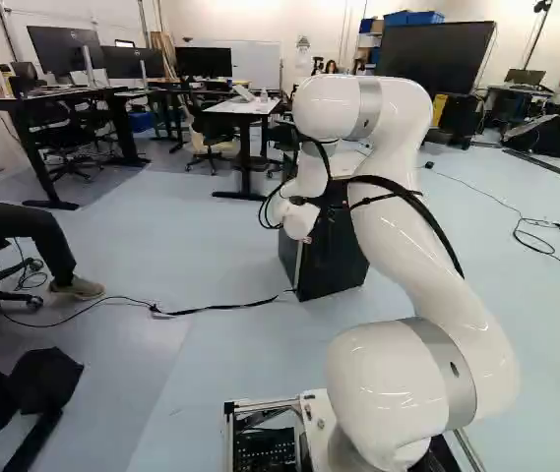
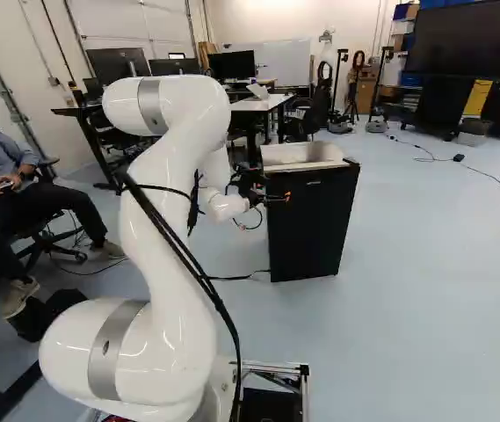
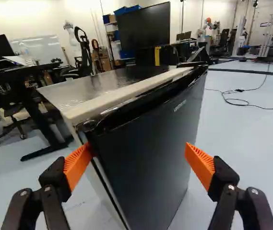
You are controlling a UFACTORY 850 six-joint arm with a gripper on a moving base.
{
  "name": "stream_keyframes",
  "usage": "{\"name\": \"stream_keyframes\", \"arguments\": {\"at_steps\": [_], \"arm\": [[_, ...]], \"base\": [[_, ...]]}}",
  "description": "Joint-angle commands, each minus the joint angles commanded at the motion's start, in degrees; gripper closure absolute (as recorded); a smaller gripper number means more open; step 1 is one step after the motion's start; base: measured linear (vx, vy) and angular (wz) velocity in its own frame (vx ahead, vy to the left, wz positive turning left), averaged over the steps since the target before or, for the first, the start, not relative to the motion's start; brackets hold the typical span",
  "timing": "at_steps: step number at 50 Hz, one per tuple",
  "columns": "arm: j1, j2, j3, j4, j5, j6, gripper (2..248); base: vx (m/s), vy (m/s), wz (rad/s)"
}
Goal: Open the fridge door
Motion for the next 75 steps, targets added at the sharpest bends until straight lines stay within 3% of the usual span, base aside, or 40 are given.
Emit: {"name": "stream_keyframes", "arguments": {"at_steps": [51,63,75], "arm": [[0.2,9.4,16.2,30.0,-13.8,0.0,3],[0.3,10.3,17.9,31.8,-14.2,0.0,3],[0.3,10.4,18.0,31.9,-11.4,0.0,3]], "base": [[0.000,-0.001,-0.002],[0.000,0.000,0.000],[0.000,0.000,0.000]]}}
